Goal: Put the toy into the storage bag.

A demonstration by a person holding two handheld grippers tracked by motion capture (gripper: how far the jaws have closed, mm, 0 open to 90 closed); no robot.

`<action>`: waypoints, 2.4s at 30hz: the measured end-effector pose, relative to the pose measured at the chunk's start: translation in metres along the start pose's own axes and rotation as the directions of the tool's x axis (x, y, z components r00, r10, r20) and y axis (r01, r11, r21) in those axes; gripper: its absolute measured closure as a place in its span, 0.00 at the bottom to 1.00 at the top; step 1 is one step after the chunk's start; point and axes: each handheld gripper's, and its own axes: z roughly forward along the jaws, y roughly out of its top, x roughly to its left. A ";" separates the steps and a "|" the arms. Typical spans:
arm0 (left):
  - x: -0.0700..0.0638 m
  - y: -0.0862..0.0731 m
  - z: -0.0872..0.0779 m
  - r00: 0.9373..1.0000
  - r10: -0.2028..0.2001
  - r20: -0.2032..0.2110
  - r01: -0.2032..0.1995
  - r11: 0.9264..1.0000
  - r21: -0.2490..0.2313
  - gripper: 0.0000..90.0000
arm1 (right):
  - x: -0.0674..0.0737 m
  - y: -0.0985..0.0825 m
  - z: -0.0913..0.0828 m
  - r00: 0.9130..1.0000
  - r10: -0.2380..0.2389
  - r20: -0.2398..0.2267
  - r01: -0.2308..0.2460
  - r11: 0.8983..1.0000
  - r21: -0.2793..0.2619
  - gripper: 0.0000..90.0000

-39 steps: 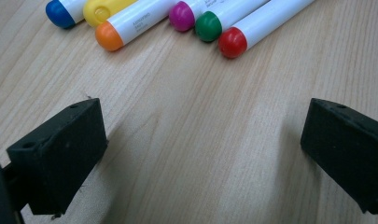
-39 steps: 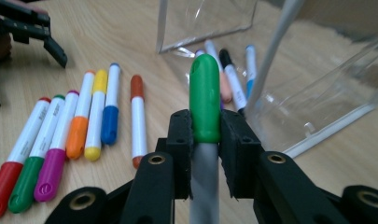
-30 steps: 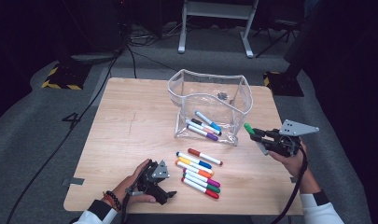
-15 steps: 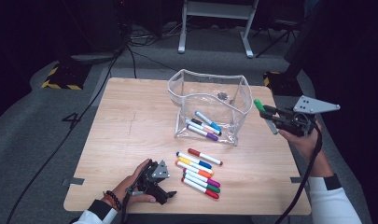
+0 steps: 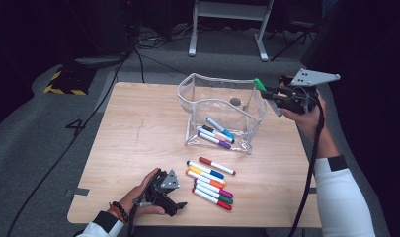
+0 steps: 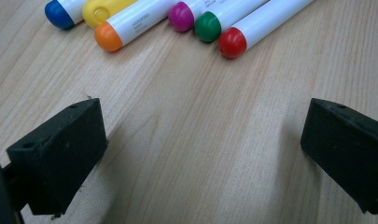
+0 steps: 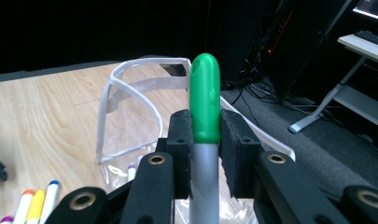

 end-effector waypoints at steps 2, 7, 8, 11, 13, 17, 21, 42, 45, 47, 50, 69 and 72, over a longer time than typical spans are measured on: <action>0.000 0.000 0.000 1.000 0.000 0.000 0.000 1.000 0.000 0.01 | -0.001 0.006 0.009 1.000 -0.001 -0.007 0.001 1.000 0.010 0.83; 0.000 0.000 0.000 1.000 -0.001 -0.001 0.001 1.000 0.003 0.01 | 0.000 0.013 0.035 1.000 -0.010 -0.022 0.011 0.999 0.042 0.83; 0.000 0.000 0.000 1.000 -0.001 -0.001 0.001 1.000 0.003 0.01 | 0.000 0.013 0.035 1.000 -0.010 -0.022 0.011 0.999 0.042 0.83; 0.000 0.000 0.000 1.000 0.000 0.000 0.000 1.000 0.001 0.01 | 0.003 0.013 0.055 0.999 -0.022 -0.030 0.025 0.996 0.081 0.83; 0.000 0.000 0.000 1.000 -0.001 0.000 0.001 1.000 0.000 0.01 | 0.003 0.012 0.060 0.999 -0.022 -0.032 0.025 0.996 0.091 0.83; 0.000 0.000 0.000 1.000 0.000 0.000 0.000 1.000 0.000 0.01 | 0.000 0.007 0.082 0.999 -0.025 -0.035 0.030 0.987 0.159 0.83; 0.000 0.000 0.000 1.000 -0.001 0.000 0.001 1.000 0.001 0.01 | -0.004 -0.001 0.100 0.999 -0.023 -0.044 0.033 0.969 0.243 0.83; 0.000 0.000 0.000 1.000 0.000 0.001 0.000 1.000 0.001 0.01 | 0.014 -0.014 0.141 0.977 0.003 -0.213 0.120 0.819 0.560 0.78; 0.000 0.000 0.000 1.000 0.001 0.002 -0.001 1.000 0.000 0.01 | 0.015 -0.013 0.140 0.979 -0.010 -0.204 0.125 0.819 0.559 0.72; 0.000 0.000 0.000 1.000 0.001 0.002 -0.001 1.000 0.000 0.01 | 0.014 -0.014 0.140 0.981 -0.011 -0.191 0.118 0.824 0.555 0.70; 0.000 0.000 0.000 1.000 0.001 0.001 -0.001 1.000 0.000 0.01 | 0.010 -0.013 0.134 0.988 0.004 -0.157 0.078 0.856 0.512 0.66; 0.000 0.000 0.000 1.000 0.002 0.002 -0.002 1.000 0.000 0.01 | 0.008 -0.016 0.038 0.997 0.051 -0.063 -0.038 0.981 0.189 0.48; 0.000 0.000 0.000 1.000 0.002 0.001 -0.002 1.000 0.000 0.01 | 0.016 -0.026 0.019 0.998 0.040 -0.051 -0.031 0.986 0.162 0.48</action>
